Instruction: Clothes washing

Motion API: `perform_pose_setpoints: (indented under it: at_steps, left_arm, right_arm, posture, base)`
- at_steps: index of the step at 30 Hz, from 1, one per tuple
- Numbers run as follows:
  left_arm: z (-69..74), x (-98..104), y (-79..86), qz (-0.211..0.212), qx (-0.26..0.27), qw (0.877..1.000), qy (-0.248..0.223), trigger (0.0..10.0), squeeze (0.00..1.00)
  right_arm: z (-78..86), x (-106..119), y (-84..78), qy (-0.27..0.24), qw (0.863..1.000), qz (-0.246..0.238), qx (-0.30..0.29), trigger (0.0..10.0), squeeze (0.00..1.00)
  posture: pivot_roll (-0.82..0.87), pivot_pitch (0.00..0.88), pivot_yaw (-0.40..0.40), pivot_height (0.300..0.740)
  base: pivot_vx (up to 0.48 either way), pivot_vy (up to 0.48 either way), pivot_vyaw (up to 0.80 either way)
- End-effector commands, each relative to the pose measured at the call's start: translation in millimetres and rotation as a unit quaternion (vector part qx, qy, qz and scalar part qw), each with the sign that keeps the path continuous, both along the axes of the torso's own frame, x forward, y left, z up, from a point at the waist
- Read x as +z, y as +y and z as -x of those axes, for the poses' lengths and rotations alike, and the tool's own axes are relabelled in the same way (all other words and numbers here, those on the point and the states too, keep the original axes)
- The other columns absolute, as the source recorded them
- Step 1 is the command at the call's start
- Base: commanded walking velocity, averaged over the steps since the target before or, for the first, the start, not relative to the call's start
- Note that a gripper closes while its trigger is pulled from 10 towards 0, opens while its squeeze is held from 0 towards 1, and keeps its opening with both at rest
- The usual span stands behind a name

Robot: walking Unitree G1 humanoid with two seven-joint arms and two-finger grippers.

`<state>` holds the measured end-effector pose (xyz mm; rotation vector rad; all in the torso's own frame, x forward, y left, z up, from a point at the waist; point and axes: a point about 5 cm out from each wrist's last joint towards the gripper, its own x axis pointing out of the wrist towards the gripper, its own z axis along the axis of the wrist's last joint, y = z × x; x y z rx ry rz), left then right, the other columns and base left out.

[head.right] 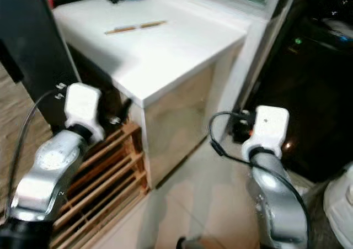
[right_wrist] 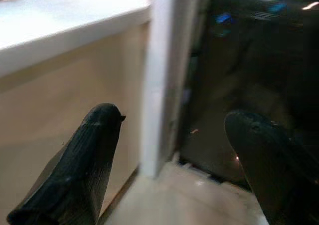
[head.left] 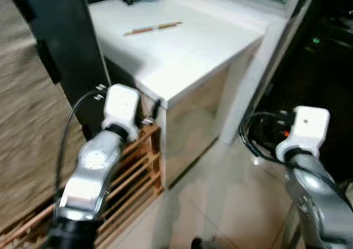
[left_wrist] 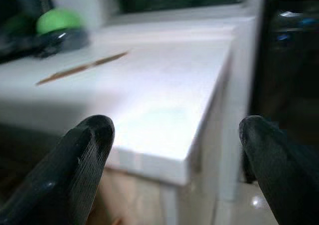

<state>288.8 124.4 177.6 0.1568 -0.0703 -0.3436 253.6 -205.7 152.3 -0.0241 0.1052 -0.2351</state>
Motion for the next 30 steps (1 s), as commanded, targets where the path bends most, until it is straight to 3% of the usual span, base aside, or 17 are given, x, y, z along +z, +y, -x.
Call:
perform_pose_setpoints:
  at_steps: [1,10,22,26,30]
  left_arm:
    - [-0.1,-3.7,6.8,-0.013,0.004,1.000,0.005,10.0,0.00]
    - [-3.2,-8.9,7.4,-0.016,0.005,1.000,0.005,10.0,0.00]
    - [-22.8,-3.7,12.9,-0.002,0.042,0.999,-0.006,10.0,0.00]
    - [-22.2,-1.9,16.3,0.001,0.042,0.999,-0.006,10.0,0.00]
    - [-13.3,-6.5,25.7,0.014,0.059,0.998,0.007,10.0,0.00]
  right_arm:
    - [1.3,3.6,1.1,-0.006,1.000,-0.001,-0.004,10.0,0.00]
    - [-2.0,2.3,2.0,-0.003,1.000,0.000,-0.011,10.0,0.00]
    - [-24.2,8.7,9.0,-0.023,1.000,-0.004,-0.006,10.0,0.00]
    - [-27.1,7.6,16.7,-0.014,1.000,0.003,0.026,10.0,0.00]
    - [-28.4,7.0,35.3,-0.012,0.995,-0.008,0.096,10.0,0.00]
  posture:
    - [-0.04,0.000,0.037,0.740]
    - [-0.06,0.000,0.048,0.740]
    - [-0.06,0.000,0.066,0.740]
    - [-0.04,0.000,0.052,0.740]
    - [-0.01,0.000,0.018,0.740]
  base:
    - [0.000,0.000,-0.76]
    - [0.000,0.000,-0.76]
    - [0.000,0.000,-0.77]
    - [0.000,0.000,-0.76]
    - [0.249,0.000,-0.12]
